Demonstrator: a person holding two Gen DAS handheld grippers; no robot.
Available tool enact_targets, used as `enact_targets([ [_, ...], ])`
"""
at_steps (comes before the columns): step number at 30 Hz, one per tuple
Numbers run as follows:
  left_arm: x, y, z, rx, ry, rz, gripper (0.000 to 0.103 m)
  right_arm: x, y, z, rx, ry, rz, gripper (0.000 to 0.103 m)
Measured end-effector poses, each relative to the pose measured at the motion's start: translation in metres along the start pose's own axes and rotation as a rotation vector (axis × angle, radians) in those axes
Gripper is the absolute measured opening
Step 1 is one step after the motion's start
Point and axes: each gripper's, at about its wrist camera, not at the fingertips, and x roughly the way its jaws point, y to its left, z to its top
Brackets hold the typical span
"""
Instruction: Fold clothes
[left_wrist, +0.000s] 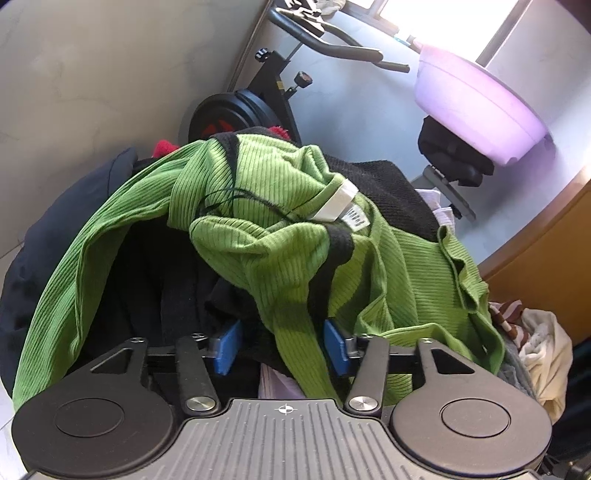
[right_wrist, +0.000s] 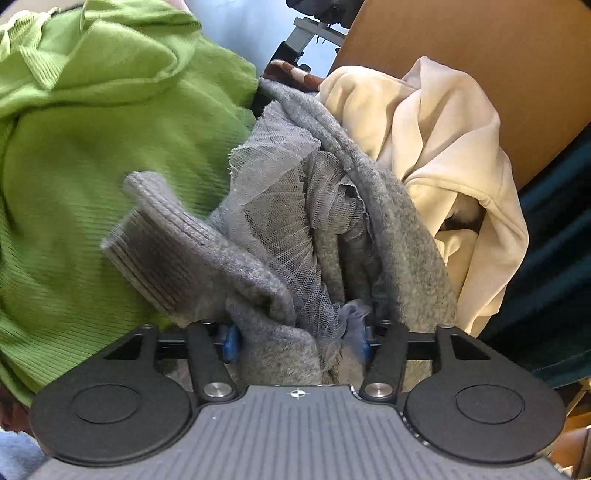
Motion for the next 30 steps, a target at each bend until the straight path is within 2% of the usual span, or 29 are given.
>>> enact_targets([
  [1, -0.002, -0.001, 0.001, 0.004, -0.005, -0.007, 0.057, -0.005, 0.0, 0.001, 0.01, -0.002, 0.011, 0.065],
  [3, -0.008, -0.002, 0.003, 0.011, -0.017, -0.021, 0.068, -0.017, -0.001, 0.003, 0.023, -0.022, 0.031, 0.069],
  [6, -0.014, -0.002, 0.008, 0.003, -0.043, -0.037, 0.08, -0.039, -0.002, 0.006, 0.034, -0.081, 0.056, 0.075],
  [12, 0.0, -0.007, 0.009, -0.02, -0.009, -0.077, 0.081, -0.048, 0.013, 0.02, 0.017, -0.146, 0.14, 0.082],
  [16, 0.018, -0.009, 0.002, -0.023, 0.02, -0.063, 0.08, -0.032, 0.021, 0.024, 0.009, -0.128, 0.165, 0.082],
  [17, 0.022, -0.008, 0.001, -0.032, 0.022, -0.067, 0.078, -0.028, 0.022, 0.026, 0.011, -0.121, 0.172, 0.082],
  [19, 0.029, -0.007, -0.001, -0.039, 0.026, -0.08, 0.064, -0.021, 0.023, 0.027, 0.017, -0.114, 0.183, 0.082],
  [21, 0.034, -0.008, -0.002, -0.022, 0.032, -0.085, 0.03, -0.018, 0.024, 0.028, 0.02, -0.113, 0.183, 0.082],
  [23, 0.03, -0.01, -0.001, 0.005, 0.024, -0.079, 0.02, -0.019, 0.026, 0.029, 0.018, -0.118, 0.18, 0.082],
  [26, 0.013, -0.015, 0.002, 0.047, 0.006, -0.071, 0.016, -0.026, 0.027, 0.034, 0.014, -0.14, 0.187, 0.082],
  [28, -0.003, -0.017, 0.004, 0.059, -0.01, -0.074, 0.015, -0.032, 0.028, 0.037, 0.018, -0.152, 0.229, 0.082],
  [30, -0.021, -0.014, 0.008, 0.03, -0.035, -0.109, 0.015, -0.038, 0.031, 0.04, 0.015, -0.167, 0.289, 0.082],
])
